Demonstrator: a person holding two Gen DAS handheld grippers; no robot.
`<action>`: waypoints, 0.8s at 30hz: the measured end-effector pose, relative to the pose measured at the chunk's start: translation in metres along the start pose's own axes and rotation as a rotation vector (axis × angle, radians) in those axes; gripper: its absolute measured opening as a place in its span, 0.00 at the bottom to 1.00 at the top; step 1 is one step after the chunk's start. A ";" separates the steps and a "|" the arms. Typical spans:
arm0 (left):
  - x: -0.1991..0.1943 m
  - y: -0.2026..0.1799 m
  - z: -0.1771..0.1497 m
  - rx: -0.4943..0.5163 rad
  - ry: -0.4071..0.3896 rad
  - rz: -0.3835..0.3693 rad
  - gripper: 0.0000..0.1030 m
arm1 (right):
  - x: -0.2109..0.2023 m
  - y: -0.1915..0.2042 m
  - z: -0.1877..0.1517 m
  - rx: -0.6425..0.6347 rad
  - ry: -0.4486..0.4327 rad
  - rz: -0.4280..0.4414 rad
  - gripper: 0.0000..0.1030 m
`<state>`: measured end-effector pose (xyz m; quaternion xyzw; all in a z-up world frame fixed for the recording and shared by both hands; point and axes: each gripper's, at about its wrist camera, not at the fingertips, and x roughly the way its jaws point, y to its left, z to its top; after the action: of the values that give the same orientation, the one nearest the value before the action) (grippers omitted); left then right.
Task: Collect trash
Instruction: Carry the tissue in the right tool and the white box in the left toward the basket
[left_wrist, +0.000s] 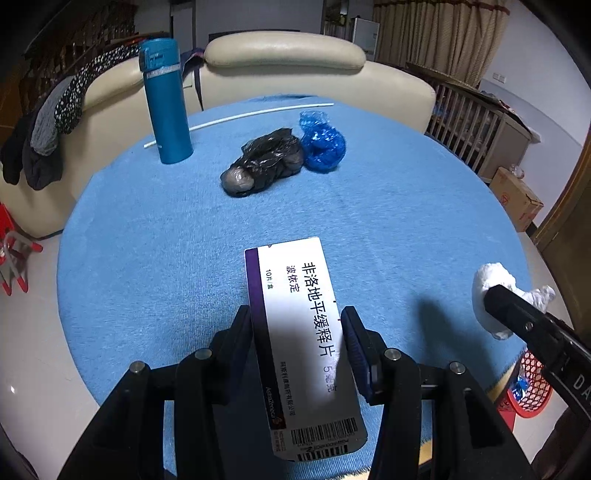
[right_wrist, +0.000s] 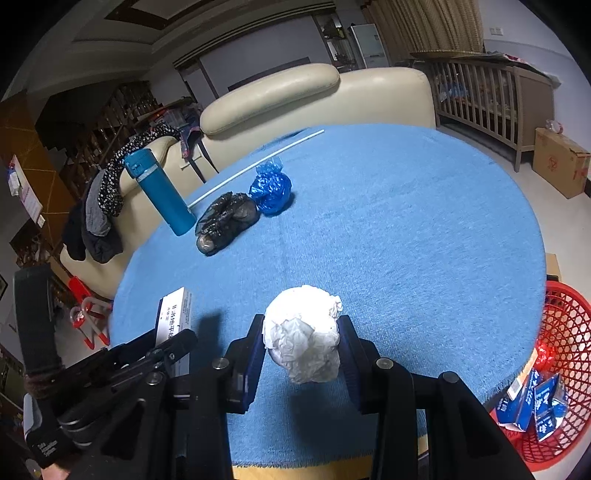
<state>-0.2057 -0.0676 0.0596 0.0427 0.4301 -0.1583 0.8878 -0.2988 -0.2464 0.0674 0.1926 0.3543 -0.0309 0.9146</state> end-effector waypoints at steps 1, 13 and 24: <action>-0.002 -0.002 -0.001 0.005 -0.004 0.001 0.49 | -0.002 0.000 -0.001 0.002 -0.004 0.003 0.39; -0.019 -0.024 -0.011 0.074 -0.042 0.000 0.49 | -0.015 -0.015 -0.007 0.045 -0.033 0.017 0.39; -0.029 -0.044 -0.014 0.137 -0.075 0.004 0.49 | -0.030 -0.037 -0.006 0.108 -0.078 0.025 0.39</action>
<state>-0.2471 -0.0996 0.0762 0.0984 0.3844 -0.1871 0.8986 -0.3328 -0.2809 0.0709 0.2447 0.3139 -0.0459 0.9162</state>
